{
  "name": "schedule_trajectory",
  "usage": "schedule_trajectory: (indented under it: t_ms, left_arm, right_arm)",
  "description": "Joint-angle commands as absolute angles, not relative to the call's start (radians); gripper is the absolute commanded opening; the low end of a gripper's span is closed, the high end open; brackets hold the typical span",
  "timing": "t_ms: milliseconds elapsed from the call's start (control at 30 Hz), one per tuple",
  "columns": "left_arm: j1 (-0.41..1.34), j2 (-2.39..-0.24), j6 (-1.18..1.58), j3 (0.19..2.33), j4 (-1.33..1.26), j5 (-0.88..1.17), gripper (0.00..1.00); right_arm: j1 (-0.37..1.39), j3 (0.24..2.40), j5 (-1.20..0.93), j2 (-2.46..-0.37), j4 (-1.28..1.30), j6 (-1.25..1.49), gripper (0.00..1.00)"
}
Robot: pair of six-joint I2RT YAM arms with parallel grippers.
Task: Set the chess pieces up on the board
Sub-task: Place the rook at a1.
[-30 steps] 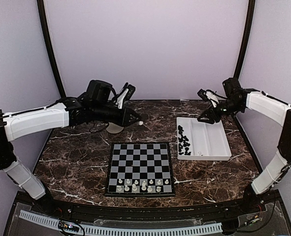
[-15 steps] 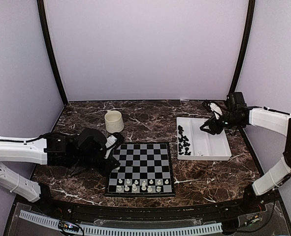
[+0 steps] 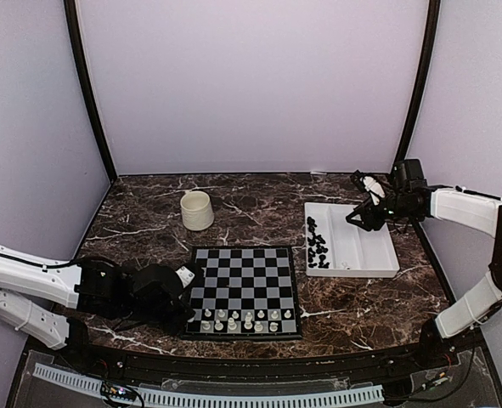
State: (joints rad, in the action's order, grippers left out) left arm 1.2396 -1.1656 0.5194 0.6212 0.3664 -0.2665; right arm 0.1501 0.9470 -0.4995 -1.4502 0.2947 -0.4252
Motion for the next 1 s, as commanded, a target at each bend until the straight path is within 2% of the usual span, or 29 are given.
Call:
schedule_trajectory:
  t_ms: [0, 467, 967]
  left_arm:
    - [1.266, -1.167, 0.591, 0.581, 0.338, -0.276, 0.06]
    - [1.272, -1.219, 0.611, 0.539, 0.253, -0.257, 0.07]
    - [1.273, -1.239, 0.618, 0.542, 0.262, -0.256, 0.18]
  right_arm:
    - [0.146, 0.937, -0.499, -1.435, 0.267, -0.431, 0.49]
    - [0.146, 0.939, -0.508, -1.453, 0.272, -0.44, 0.49]
    - [0.145, 0.941, -0.524, -1.465, 0.283, -0.444, 0.5]
